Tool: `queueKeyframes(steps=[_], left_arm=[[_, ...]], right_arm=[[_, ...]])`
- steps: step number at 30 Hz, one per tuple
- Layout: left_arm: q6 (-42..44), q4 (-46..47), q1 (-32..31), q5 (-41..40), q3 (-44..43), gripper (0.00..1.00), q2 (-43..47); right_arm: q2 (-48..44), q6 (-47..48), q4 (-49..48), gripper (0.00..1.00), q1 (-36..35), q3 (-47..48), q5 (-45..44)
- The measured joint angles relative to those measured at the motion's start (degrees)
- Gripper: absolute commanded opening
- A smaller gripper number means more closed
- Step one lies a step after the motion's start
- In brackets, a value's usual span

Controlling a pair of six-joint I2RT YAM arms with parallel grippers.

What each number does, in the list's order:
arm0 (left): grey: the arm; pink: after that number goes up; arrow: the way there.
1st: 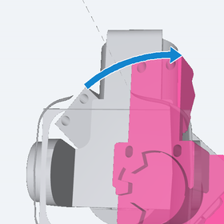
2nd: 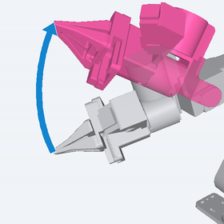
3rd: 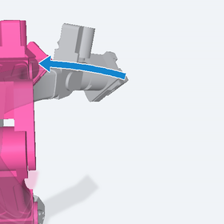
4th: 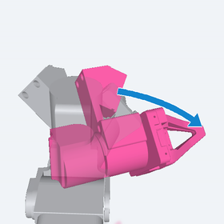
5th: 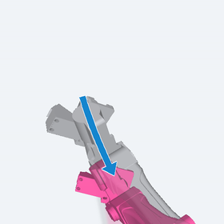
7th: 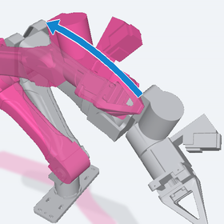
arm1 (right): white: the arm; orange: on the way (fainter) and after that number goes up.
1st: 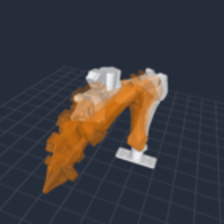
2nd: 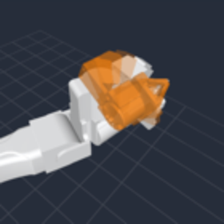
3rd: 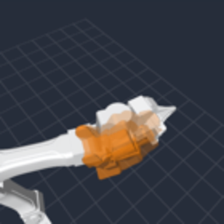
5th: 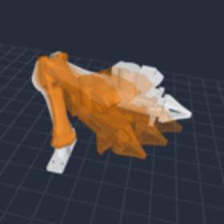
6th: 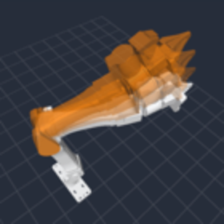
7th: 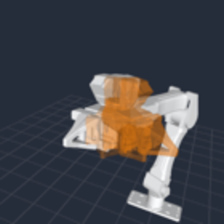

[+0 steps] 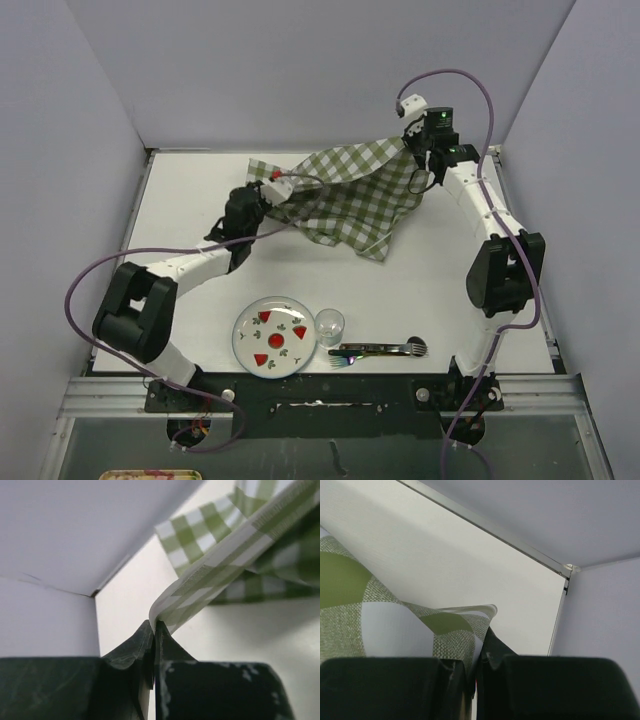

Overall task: Set the dinner table for one person
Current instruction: Flatten out the napkin at the center of the board.

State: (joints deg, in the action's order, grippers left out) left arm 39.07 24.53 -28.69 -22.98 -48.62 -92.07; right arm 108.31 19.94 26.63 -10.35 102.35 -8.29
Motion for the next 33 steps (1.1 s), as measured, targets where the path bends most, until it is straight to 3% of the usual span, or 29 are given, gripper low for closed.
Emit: queueKeyframes(steps=[6,16,25,33], left_arm=[[-1.4,-2.99,7.04,5.07,-10.49,0.0,0.59],[-2.19,-5.49,9.11,10.91,-21.51,0.0,-4.28],[1.66,-11.39,12.72,12.79,-39.6,0.0,-13.38],[6.78,-12.09,14.49,14.45,-52.78,0.0,-18.78]], right_arm=[[0.15,0.48,0.48,0.0,2.71,2.01,0.76],[3.28,0.17,0.07,0.0,4.7,8.85,2.38],[9.25,2.1,-0.48,0.0,4.66,15.69,3.78],[9.66,9.46,-8.39,0.0,4.2,16.39,3.3]])
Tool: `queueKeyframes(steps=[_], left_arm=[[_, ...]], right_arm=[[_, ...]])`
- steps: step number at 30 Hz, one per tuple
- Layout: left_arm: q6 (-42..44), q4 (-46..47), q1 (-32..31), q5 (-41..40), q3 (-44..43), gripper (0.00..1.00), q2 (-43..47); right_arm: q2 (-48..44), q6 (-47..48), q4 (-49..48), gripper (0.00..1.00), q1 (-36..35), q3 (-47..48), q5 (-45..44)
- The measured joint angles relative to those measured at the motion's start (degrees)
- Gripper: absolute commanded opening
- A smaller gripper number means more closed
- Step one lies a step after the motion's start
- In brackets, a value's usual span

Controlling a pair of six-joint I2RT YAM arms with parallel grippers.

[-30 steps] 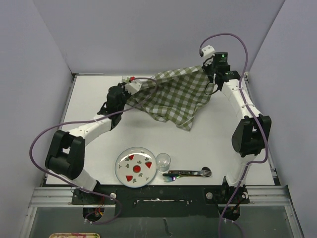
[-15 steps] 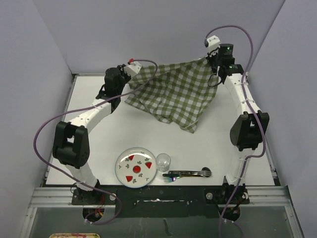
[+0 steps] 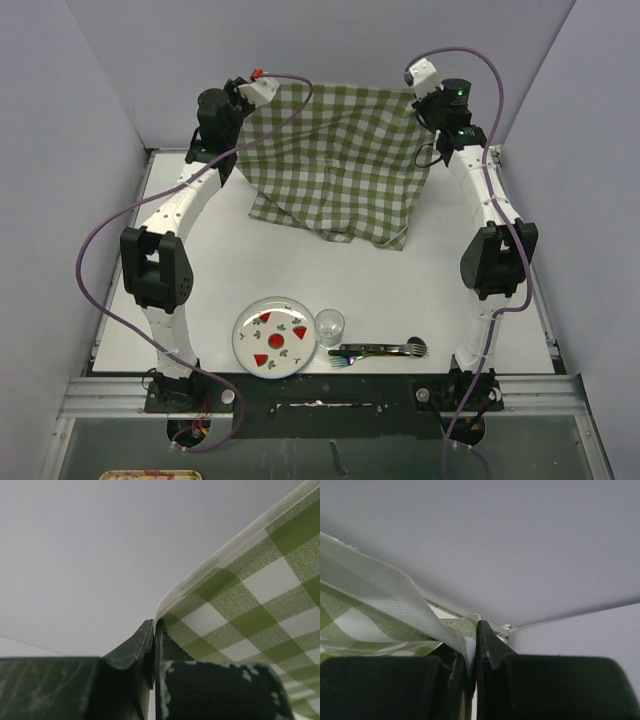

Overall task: Set the dinner table for one person
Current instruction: Flatten out the napkin at the center of the board.

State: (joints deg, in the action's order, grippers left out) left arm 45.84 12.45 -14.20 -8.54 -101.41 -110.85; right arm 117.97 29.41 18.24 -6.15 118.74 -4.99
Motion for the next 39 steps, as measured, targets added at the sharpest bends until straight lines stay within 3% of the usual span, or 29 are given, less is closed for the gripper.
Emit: queueKeyframes(steps=[10,16,25,35,39], left_arm=[[6.12,-1.79,0.26,-0.63,-31.58,0.0,-15.8],[10.6,-1.29,0.31,-0.04,-42.34,0.0,-21.05],[15.63,5.68,1.18,-0.44,-44.5,0.0,-23.12],[16.11,14.58,4.17,-3.67,-44.68,0.0,-23.08],[16.0,17.31,4.83,-3.61,-39.54,0.0,-20.31]], right_arm=[[0.0,9.4,-13.57,0.0,-0.48,-0.33,-2.78],[0.0,12.85,-22.47,0.0,-1.01,-2.34,-4.13],[-0.07,15.43,-33.99,0.0,-3.82,-4.15,-10.05],[-4.81,25.7,-51.8,0.0,-10.49,-15.5,-12.92],[-8.15,27.32,-53.2,0.0,-11.15,-17.29,-12.28]])
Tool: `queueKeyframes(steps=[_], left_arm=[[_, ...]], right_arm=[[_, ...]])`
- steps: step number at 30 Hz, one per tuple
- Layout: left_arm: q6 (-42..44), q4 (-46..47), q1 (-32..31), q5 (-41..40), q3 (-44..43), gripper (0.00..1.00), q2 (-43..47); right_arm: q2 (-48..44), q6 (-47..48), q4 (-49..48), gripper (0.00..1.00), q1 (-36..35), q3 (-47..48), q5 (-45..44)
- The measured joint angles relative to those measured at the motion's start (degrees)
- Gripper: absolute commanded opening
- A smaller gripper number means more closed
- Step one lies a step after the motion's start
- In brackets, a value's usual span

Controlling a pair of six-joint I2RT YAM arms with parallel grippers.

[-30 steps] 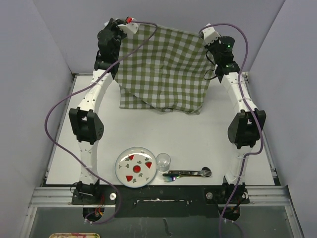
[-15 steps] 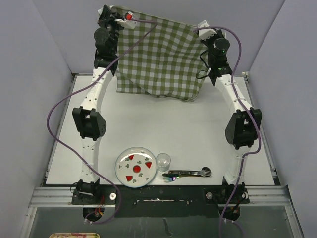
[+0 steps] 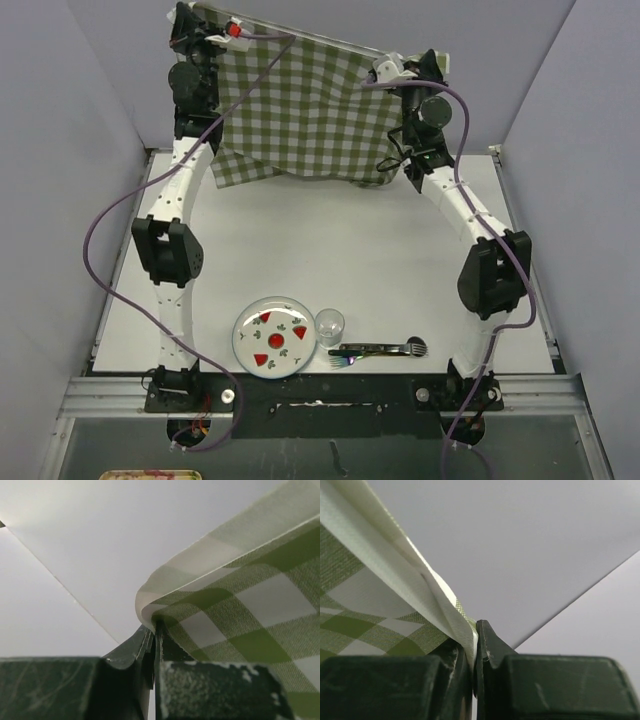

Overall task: Set the dinner table for one person
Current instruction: Flatten out the napkin at the center of the board.

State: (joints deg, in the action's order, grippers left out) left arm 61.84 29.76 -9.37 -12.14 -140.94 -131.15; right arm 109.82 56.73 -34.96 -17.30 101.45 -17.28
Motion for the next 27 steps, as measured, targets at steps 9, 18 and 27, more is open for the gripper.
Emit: queueKeyframes(steps=[9,18,27], left_arm=[[-1.2,7.85,0.04,4.72,32.33,0.0,17.31],[-0.74,3.45,0.11,4.22,12.33,0.0,11.32],[0.39,3.43,0.09,4.87,-2.62,0.0,2.25]], right_arm=[[-9.68,-1.22,2.71,0.0,0.04,-6.64,-0.5],[-7.13,-6.38,13.4,0.0,0.07,-2.36,-0.04],[-1.09,-12.39,20.35,0.0,0.07,5.44,-1.16]])
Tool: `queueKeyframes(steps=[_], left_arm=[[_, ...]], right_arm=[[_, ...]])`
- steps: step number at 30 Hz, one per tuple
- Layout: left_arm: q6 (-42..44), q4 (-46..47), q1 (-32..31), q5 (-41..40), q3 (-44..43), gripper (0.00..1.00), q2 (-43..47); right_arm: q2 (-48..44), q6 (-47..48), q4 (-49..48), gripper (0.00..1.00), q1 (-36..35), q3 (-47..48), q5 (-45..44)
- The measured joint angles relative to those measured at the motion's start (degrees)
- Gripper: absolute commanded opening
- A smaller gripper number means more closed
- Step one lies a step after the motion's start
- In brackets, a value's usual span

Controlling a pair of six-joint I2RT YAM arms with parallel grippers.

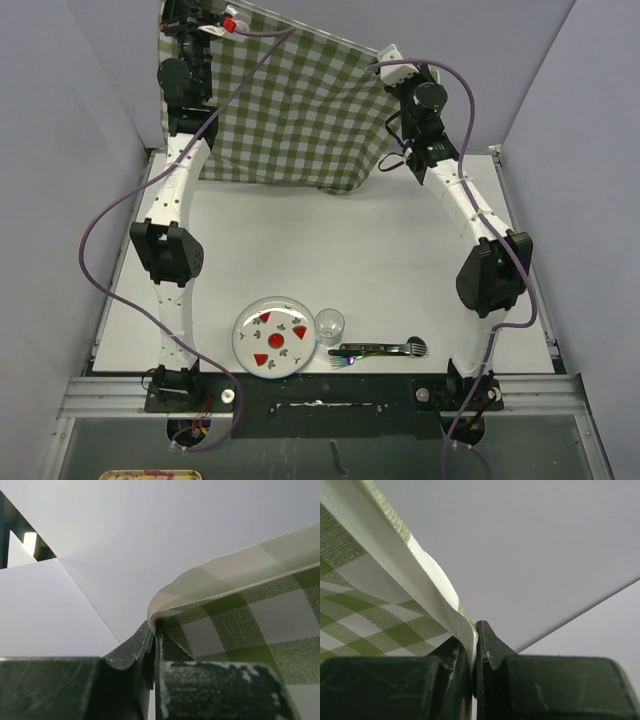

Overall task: Set the dinner table for one person
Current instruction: Flatten out the napkin at the center of the board.

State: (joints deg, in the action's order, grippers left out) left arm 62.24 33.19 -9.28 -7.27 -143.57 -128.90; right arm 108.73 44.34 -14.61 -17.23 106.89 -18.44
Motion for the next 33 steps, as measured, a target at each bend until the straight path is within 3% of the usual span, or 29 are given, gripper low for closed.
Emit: queueKeyframes(steps=[7,10,15,18,24,33], left_arm=[[1.42,0.94,0.0,1.44,-2.93,0.0,-3.19],[2.05,3.65,0.0,2.19,-5.75,0.0,-5.88],[2.34,9.6,0.0,1.73,-4.68,0.0,-6.58],[1.03,13.05,0.28,-0.5,0.83,0.0,-3.65],[-3.5,13.7,3.17,-2.89,5.55,0.0,2.01],[-4.81,17.79,3.72,0.7,9.9,0.0,9.84]], right_arm=[[7.48,2.14,-4.04,0.0,0.74,10.32,-4.85],[8.07,4.48,-9.11,0.0,0.9,10.51,-5.49],[4.37,8.44,-21.29,0.0,-0.5,0.7,-5.16],[1.18,12.04,-26.99,0.0,-2.58,-6.36,-4.7],[-2.91,15.19,-28.7,0.0,-5.97,-8.72,-1.97],[-11.13,16.59,-28.65,0.0,-6.43,-9.62,1.64]])
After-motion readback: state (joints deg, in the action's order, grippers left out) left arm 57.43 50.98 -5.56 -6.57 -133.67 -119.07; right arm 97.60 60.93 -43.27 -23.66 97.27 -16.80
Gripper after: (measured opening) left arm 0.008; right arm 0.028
